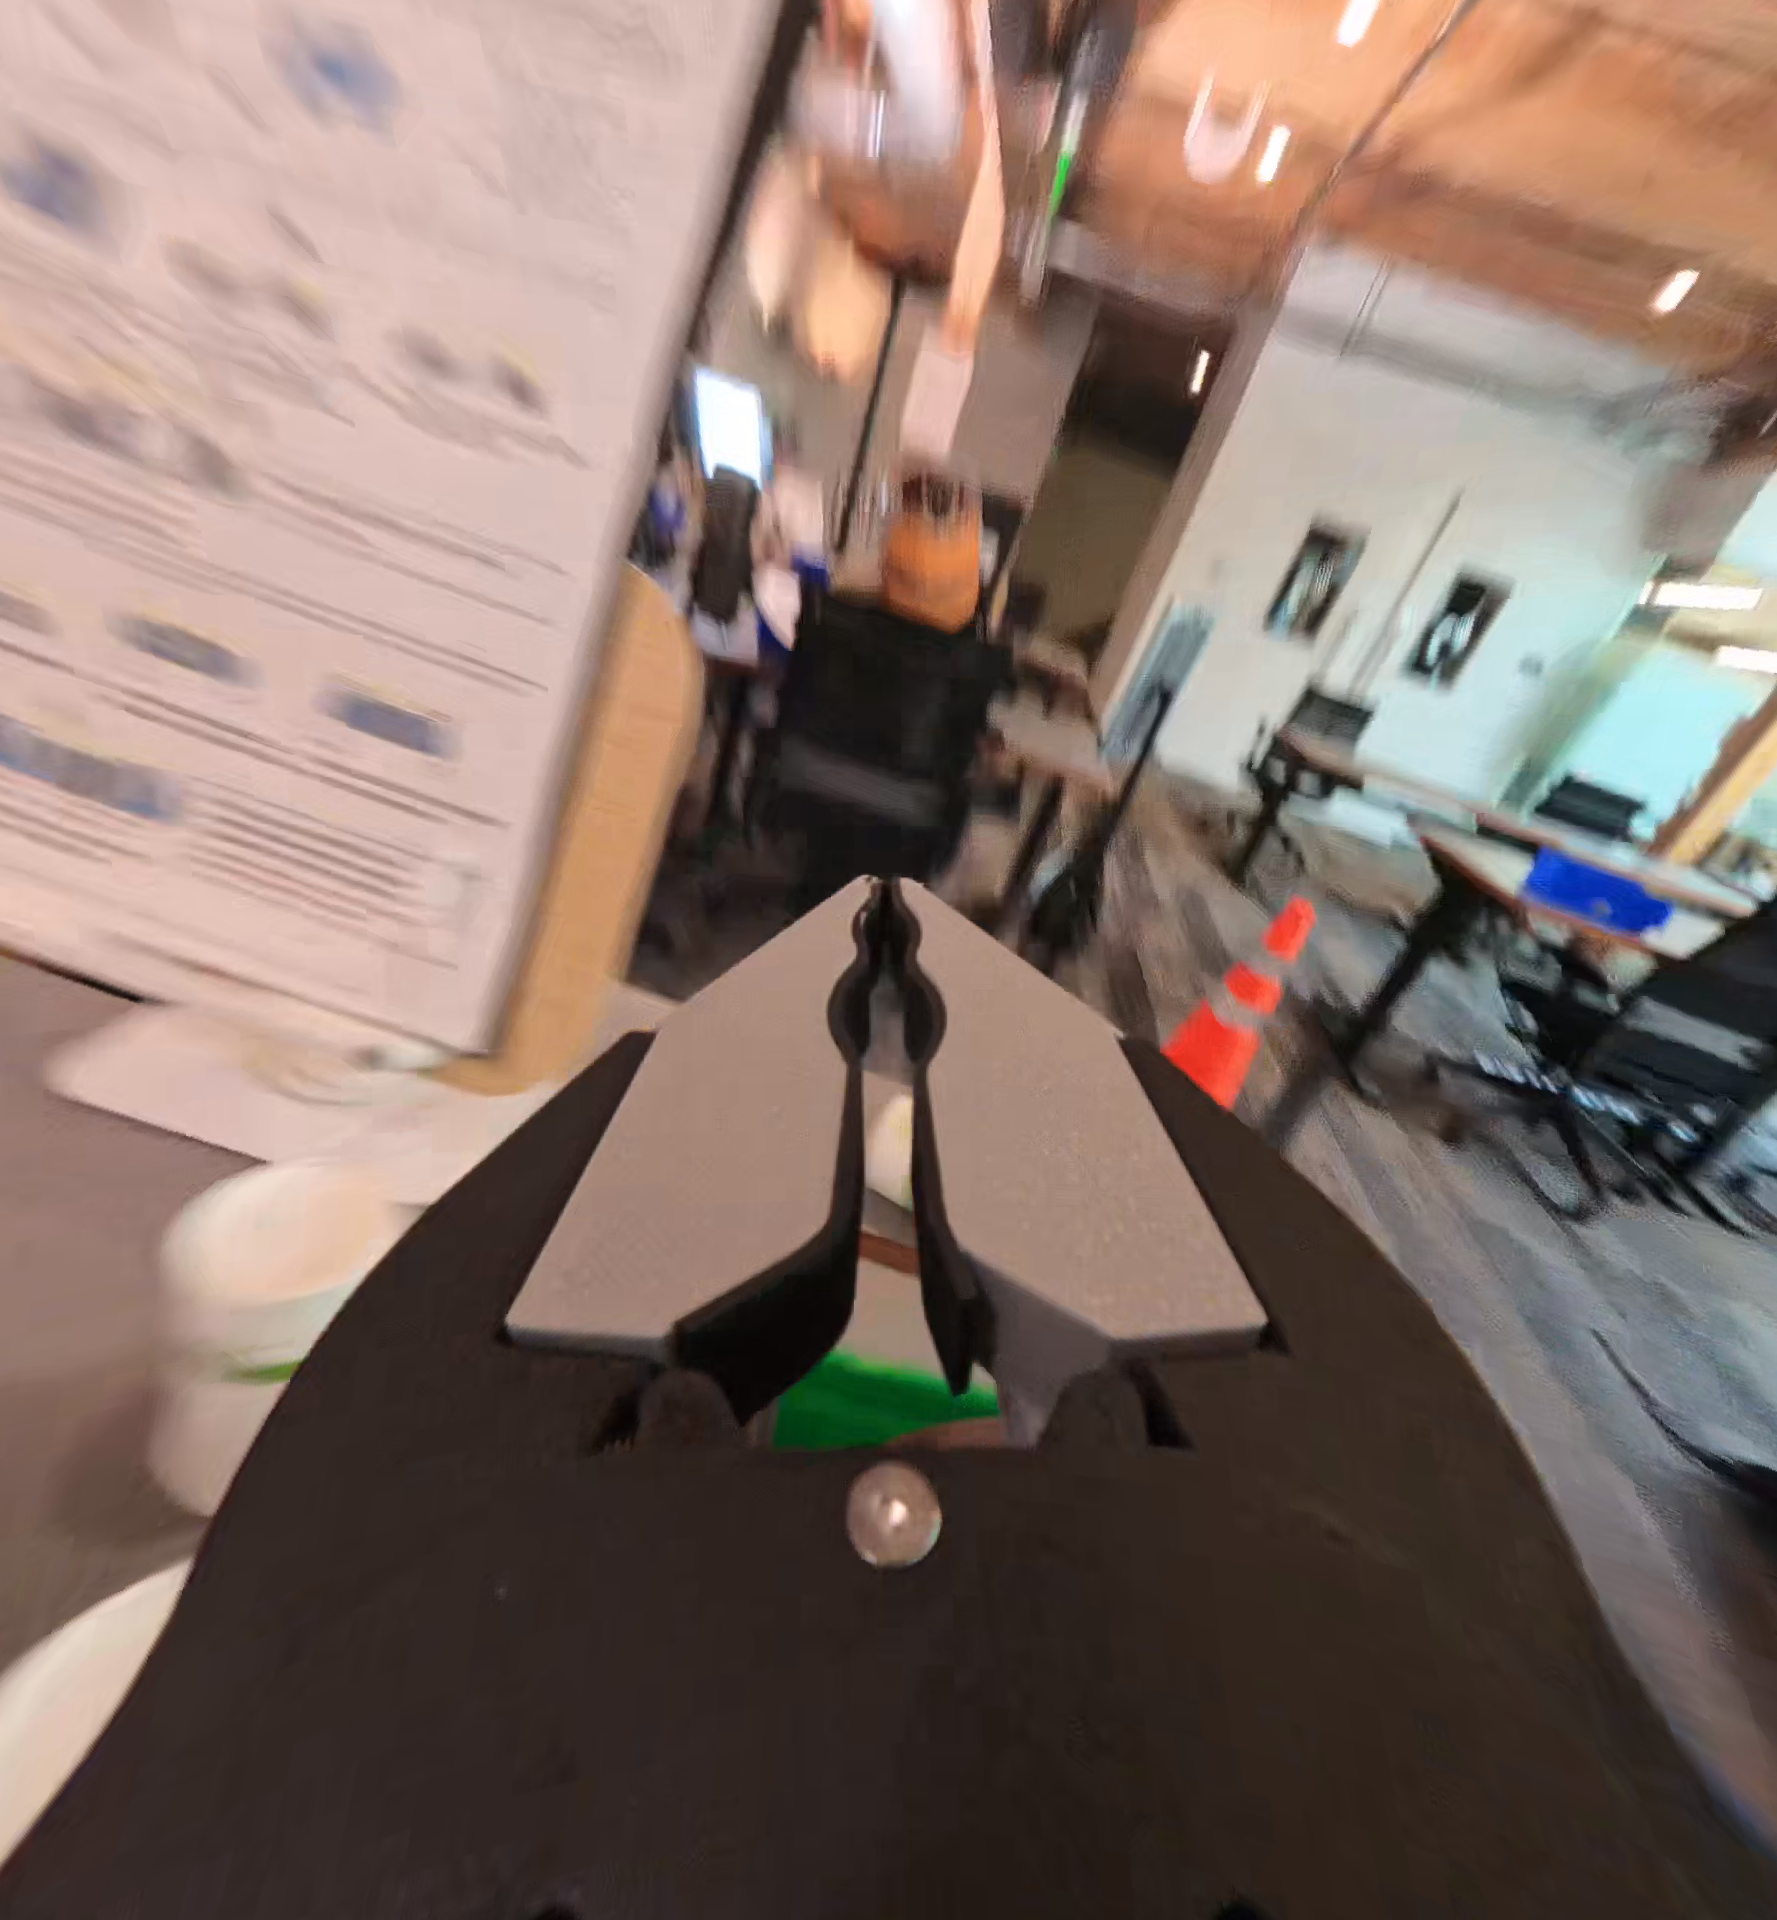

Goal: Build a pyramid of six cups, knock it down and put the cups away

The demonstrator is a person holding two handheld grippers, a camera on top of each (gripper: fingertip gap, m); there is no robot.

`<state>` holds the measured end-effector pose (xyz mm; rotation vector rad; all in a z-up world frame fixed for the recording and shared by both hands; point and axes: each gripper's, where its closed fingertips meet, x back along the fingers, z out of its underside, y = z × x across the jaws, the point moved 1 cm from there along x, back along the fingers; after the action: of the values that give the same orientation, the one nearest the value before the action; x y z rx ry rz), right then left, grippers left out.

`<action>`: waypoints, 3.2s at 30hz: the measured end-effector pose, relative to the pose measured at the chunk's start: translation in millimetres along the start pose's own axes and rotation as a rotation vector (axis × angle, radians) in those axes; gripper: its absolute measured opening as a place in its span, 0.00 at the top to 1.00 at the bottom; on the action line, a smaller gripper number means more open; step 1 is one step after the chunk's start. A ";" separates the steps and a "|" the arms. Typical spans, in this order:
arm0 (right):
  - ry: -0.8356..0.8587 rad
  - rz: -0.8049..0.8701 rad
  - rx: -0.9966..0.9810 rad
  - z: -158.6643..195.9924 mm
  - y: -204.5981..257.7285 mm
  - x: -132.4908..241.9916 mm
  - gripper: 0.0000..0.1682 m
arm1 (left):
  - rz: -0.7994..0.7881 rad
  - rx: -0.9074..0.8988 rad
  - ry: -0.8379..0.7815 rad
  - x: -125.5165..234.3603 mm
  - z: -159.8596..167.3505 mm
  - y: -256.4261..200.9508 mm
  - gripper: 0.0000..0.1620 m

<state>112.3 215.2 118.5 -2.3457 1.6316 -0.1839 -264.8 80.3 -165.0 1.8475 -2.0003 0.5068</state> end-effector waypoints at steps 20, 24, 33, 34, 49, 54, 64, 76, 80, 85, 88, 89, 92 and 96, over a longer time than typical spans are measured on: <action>1.385 -0.353 0.235 315.9 -20.7 -199.5 1.00 | -0.044 -0.129 0.088 -6.7 8.5 8.2 0.67; 1.377 -0.394 0.161 308.9 0.3 -171.6 1.00 | -0.077 -0.119 0.051 -1.5 1.4 16.8 0.67; 1.028 -0.330 0.065 236.7 7.8 -156.8 1.00 | -0.033 -0.104 0.048 -3.5 2.9 6.7 0.67; 0.982 -0.273 0.016 225.1 -9.9 -158.4 1.00 | -0.031 -0.112 0.054 -4.4 4.0 5.1 0.67; 1.264 -0.411 -0.217 275.8 -32.6 -88.1 1.00 | 0.016 -0.069 0.051 -5.6 4.0 -0.4 0.67; 1.262 -0.583 -0.094 259.3 31.8 -89.2 1.00 | 0.016 -0.085 0.064 -7.7 6.9 -2.2 0.67; 1.200 -0.894 0.067 221.7 122.5 -42.6 1.00 | 0.019 -0.067 0.069 -8.6 8.2 0.3 0.67; 0.547 -1.049 -0.035 98.4 190.8 68.4 0.94 | 0.037 0.007 -0.014 -2.1 -1.4 2.7 0.68; 0.273 -0.960 0.014 81.8 216.7 120.0 0.91 | 0.002 0.002 -0.049 1.5 -5.0 4.6 0.69; 0.044 -0.749 0.102 104.1 239.7 152.1 1.00 | -0.007 0.048 -0.125 12.1 -10.6 6.9 0.69; -0.009 -0.590 0.218 141.9 235.9 153.2 1.00 | 0.040 0.139 -0.172 23.5 -10.7 5.9 0.69; 0.007 -0.573 0.281 154.2 235.1 154.3 1.00 | 0.064 0.159 -0.181 26.9 -10.1 4.5 0.68; -0.050 -0.579 0.295 148.7 232.7 165.1 1.00 | 0.014 0.148 -0.215 41.2 -16.0 15.6 0.70; 0.002 -0.604 0.274 161.0 233.8 163.1 1.00 | 0.022 0.205 -0.406 79.4 -73.9 18.0 0.78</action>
<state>2.1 11.8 -113.1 -2.5315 0.7868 -0.4915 -286.5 49.8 -61.7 2.1985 -2.2996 0.3763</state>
